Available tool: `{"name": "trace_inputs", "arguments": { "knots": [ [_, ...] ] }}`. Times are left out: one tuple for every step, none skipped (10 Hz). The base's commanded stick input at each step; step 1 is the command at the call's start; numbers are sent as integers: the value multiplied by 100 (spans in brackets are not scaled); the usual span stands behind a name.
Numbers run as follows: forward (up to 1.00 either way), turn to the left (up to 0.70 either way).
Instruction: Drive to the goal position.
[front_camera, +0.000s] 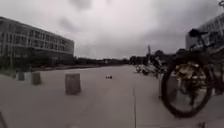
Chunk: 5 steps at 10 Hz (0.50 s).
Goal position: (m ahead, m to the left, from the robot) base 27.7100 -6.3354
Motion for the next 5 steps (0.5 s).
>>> {"name": "trace_inputs", "arguments": {
  "knots": [
    [100,3],
    [100,27],
    [100,22],
    [100,4],
    [100,0]
  ]
}}
